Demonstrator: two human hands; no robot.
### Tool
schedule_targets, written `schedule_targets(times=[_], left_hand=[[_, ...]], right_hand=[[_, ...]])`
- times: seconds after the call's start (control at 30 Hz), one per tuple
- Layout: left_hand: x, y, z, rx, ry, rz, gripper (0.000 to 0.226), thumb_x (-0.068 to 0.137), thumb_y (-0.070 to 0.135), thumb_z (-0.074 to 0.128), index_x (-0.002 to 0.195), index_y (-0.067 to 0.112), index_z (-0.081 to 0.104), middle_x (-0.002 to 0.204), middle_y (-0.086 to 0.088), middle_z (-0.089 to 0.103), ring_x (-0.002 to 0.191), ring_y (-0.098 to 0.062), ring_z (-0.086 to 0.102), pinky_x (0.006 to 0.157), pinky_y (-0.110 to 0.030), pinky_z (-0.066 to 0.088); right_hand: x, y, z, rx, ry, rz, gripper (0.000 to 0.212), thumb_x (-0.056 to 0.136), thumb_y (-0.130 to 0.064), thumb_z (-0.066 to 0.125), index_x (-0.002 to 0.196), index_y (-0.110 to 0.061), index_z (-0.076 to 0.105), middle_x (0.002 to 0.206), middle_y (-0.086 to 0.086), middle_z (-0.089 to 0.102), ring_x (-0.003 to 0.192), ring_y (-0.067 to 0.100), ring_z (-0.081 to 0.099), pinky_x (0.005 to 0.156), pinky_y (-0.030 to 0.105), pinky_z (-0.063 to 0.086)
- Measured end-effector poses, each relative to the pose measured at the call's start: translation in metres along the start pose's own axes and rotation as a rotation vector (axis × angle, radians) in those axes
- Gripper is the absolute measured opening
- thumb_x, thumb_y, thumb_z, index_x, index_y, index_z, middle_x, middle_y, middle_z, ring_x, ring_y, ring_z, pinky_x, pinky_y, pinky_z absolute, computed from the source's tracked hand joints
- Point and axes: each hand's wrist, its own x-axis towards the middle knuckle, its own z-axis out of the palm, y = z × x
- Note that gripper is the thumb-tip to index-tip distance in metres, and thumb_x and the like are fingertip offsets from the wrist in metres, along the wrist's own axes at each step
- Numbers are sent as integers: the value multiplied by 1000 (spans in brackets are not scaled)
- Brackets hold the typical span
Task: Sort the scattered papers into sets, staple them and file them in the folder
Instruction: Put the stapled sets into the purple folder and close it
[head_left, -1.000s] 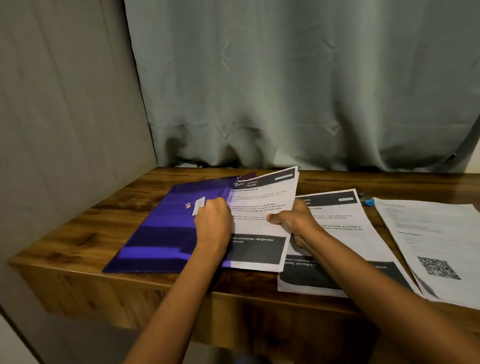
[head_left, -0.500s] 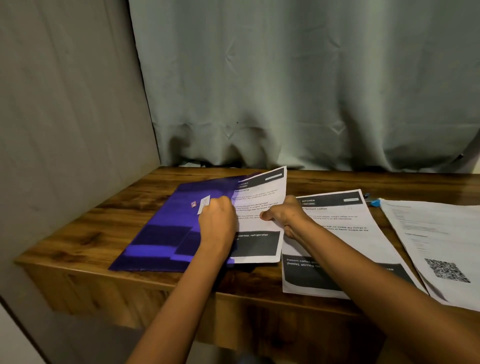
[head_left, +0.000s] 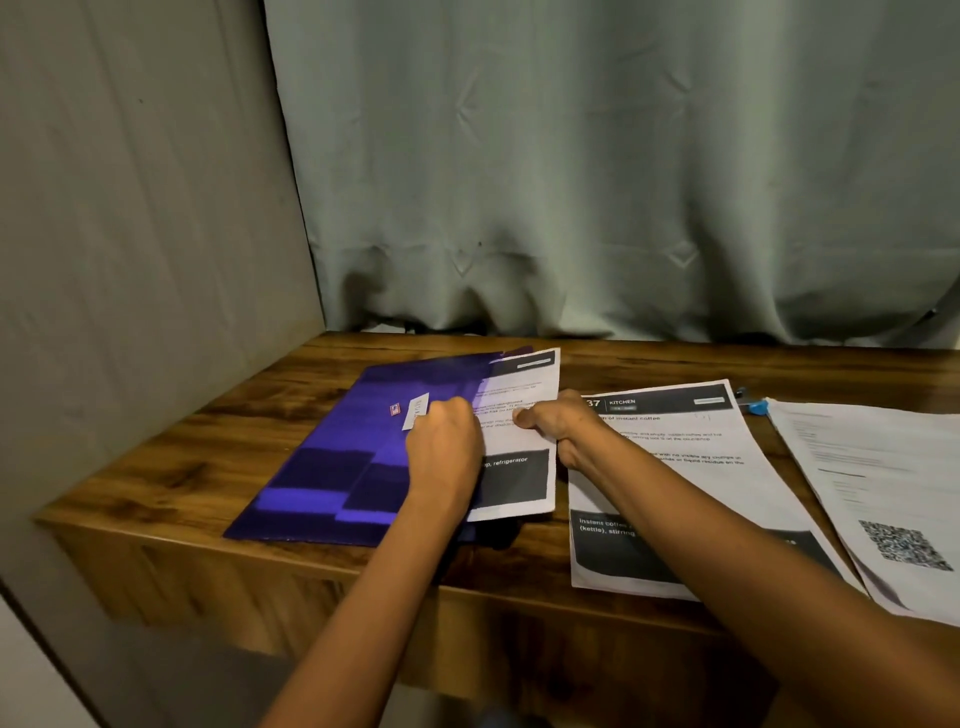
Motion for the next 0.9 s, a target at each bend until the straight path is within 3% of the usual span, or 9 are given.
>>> schedule_targets(times=[0.23, 0.33, 0.43, 0.5, 0.6, 0.7, 0.83, 0.9], left_hand=[[2, 1, -1, -17, 22, 3, 22, 101, 16, 41, 107, 2, 57, 108, -15, 61, 98, -30, 61, 67, -30, 39], [2, 2, -1, -5, 28, 1, 23, 101, 16, 39, 108, 2, 56, 109, -15, 60, 100, -30, 60, 67, -29, 35], [1, 2, -1, 22, 28, -2, 23, 101, 16, 39, 110, 3, 56, 111, -14, 60, 104, -30, 58, 72, -31, 42], [2, 2, -1, 21, 26, -8, 22, 101, 16, 40, 109, 3, 56, 110, -14, 61, 104, -29, 58, 73, -32, 44], [3, 1, 0, 17, 25, -13, 21, 101, 16, 41, 106, 3, 57, 108, -14, 62, 103, -29, 59, 71, -32, 43], [2, 1, 2, 19, 25, -6, 22, 101, 15, 39, 107, 3, 56, 109, -14, 61, 102, -30, 60, 74, -33, 45], [2, 1, 4, 17, 36, 11, 21, 101, 14, 38, 106, 3, 56, 107, -14, 61, 99, -30, 61, 69, -31, 40], [2, 1, 4, 10, 44, 14, 23, 101, 14, 38, 106, 3, 56, 106, -14, 61, 99, -30, 61, 68, -30, 39]], right_hand=[[2, 0, 13, 104, -9, 58, 33, 93, 12, 37, 121, 9, 54, 121, 21, 61, 106, 41, 62, 76, 43, 48], [6, 4, 25, 157, -9, 60, 34, 92, 14, 35, 119, 11, 56, 117, 25, 62, 74, 32, 64, 67, 39, 50], [13, 9, 37, 191, -18, 56, 33, 90, 15, 34, 112, 11, 58, 84, 21, 65, 50, 21, 56, 48, 28, 50], [17, 11, 39, 209, -66, 73, 25, 92, 14, 36, 94, 6, 60, 71, 13, 58, 45, 19, 58, 42, 26, 49], [26, 14, 35, 188, -81, 62, 28, 89, 12, 38, 73, -4, 54, 67, 9, 56, 46, 17, 57, 44, 27, 50], [38, 18, 32, 91, 52, -28, 31, 76, 18, 45, 58, -7, 45, 59, 11, 45, 46, 20, 44, 41, 20, 36], [47, 25, 38, 156, 99, -27, 29, 70, 22, 56, 63, -6, 54, 77, 14, 59, 72, 23, 58, 60, 29, 46], [49, 26, 44, 221, 81, 15, 30, 71, 22, 59, 70, -8, 58, 84, 16, 65, 78, 24, 64, 59, 30, 52]])
